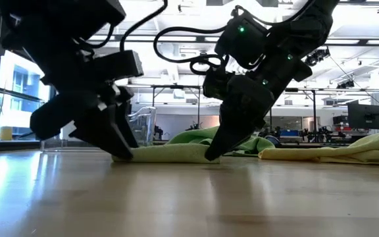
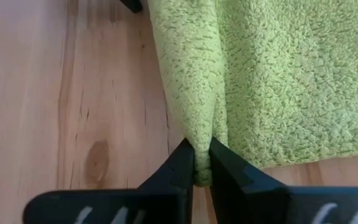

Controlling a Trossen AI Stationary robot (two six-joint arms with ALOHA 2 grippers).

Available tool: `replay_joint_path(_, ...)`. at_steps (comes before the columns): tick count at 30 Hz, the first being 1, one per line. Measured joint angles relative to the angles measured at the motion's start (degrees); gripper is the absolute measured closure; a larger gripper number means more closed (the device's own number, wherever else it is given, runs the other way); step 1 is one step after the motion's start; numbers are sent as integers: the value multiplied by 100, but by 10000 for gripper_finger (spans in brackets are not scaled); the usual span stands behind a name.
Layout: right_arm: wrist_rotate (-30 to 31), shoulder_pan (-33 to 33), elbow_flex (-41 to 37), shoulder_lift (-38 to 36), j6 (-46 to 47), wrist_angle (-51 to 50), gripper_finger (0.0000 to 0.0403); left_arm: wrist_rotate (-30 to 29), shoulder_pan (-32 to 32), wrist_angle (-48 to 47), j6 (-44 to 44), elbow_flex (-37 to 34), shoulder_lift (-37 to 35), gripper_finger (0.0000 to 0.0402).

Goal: Roll microfiber towels into tight, uniform cylinder then place into a basket
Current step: Roll the light green towel

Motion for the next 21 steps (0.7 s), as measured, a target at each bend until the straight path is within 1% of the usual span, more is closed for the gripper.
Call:
replay_joint_path(4,13,0,-4,-79,-259,-6,368,327,174,-40,-389,13,43,249)
replay_joint_path(9,5,-4,-31,-385,-607,-200,317,1010,460,-3,-684,12,44,277)
replay_joint_path(12,-96,-5,-37,-662,-652,-483,295,1468,647,-23,-794,9,38,294)
replay_joint_path(17,-107,154,-37,-962,-837,-719,287,2030,956,-1,-1131,13,29,314)
replay_joint_path(19,-78,324,-35,-947,-1171,-544,286,2214,1079,18,-1251,9,27,319)
replay_joint_path(21,203,561,-24,-870,-1686,-314,286,2430,1197,31,-1366,7,27,323)
